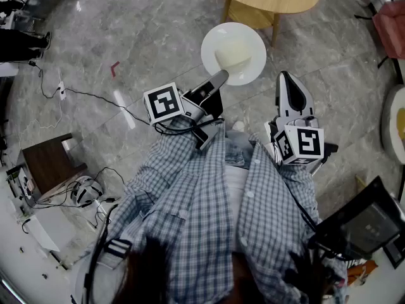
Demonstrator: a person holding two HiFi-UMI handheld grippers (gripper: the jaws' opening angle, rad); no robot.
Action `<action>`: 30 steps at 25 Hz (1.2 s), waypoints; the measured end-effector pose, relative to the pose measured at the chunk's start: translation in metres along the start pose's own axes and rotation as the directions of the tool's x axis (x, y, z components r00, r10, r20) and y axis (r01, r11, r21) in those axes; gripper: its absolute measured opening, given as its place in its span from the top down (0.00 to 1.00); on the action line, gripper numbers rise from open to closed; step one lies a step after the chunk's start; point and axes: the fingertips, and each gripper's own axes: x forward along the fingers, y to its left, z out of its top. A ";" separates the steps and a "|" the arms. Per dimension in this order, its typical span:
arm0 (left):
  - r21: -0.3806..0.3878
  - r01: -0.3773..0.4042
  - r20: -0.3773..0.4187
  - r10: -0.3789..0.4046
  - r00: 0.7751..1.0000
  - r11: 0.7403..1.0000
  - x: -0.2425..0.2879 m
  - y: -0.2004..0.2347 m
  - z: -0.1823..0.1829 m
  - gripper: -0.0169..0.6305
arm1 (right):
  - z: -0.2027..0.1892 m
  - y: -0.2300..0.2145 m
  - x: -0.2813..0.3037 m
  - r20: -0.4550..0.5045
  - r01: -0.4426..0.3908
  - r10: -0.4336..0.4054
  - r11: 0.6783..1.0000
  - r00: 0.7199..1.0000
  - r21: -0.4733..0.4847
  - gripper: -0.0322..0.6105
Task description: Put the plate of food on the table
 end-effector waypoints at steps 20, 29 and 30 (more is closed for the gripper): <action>0.010 -0.022 0.040 0.022 0.999 1.000 -0.005 0.000 0.000 0.94 | -0.002 -0.015 -0.009 -0.006 0.031 -0.031 0.999 1.000 -0.030 0.94; 0.026 -0.030 0.079 0.027 0.996 0.999 0.005 -0.011 -0.027 0.94 | -0.003 -0.037 -0.035 0.004 0.008 -0.008 1.000 1.000 -0.026 0.94; 0.029 -0.029 0.084 0.027 0.996 0.999 0.006 -0.012 -0.030 0.94 | -0.003 -0.040 -0.039 0.006 0.006 -0.006 1.000 1.000 -0.028 0.94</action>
